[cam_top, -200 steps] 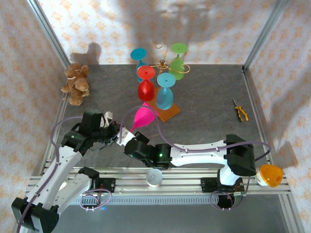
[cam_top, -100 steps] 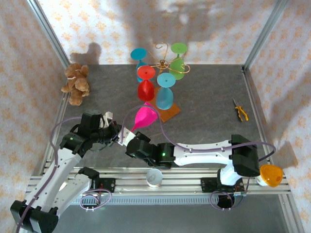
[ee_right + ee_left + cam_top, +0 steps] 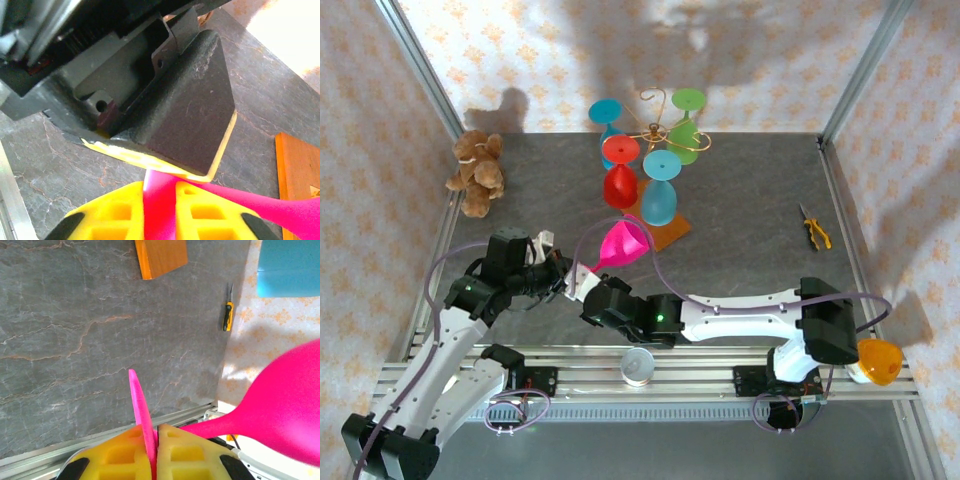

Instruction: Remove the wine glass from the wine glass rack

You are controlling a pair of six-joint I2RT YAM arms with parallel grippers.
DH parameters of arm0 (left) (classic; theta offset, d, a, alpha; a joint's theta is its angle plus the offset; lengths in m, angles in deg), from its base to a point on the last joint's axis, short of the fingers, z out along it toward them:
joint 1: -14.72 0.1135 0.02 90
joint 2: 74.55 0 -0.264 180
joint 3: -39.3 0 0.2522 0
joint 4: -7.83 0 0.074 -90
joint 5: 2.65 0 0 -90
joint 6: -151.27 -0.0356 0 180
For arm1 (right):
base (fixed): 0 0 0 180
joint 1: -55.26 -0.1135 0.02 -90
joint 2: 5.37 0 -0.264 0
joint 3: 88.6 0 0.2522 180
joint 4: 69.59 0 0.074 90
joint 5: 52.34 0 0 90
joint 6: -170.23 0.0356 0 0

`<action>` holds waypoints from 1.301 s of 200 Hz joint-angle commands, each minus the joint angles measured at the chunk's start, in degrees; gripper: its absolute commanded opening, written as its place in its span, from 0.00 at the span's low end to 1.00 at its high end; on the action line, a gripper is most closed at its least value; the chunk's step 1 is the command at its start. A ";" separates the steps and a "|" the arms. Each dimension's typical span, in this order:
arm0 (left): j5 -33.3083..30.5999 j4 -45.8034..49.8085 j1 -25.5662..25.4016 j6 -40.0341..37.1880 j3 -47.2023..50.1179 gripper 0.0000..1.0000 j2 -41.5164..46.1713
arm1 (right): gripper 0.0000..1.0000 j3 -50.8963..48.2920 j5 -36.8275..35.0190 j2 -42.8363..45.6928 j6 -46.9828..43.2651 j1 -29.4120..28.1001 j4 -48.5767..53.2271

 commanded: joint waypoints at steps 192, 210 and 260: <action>-3.13 -32.50 0.28 2.52 17.65 0.00 5.84 | 0.66 26.91 27.29 16.09 25.69 14.34 39.08; -1.56 -39.29 0.24 5.07 20.13 0.00 6.00 | 0.68 25.55 29.83 16.37 27.15 17.56 38.64; -0.81 -43.15 0.27 6.27 22.19 0.00 7.65 | 0.71 25.44 34.06 13.23 27.03 21.62 39.48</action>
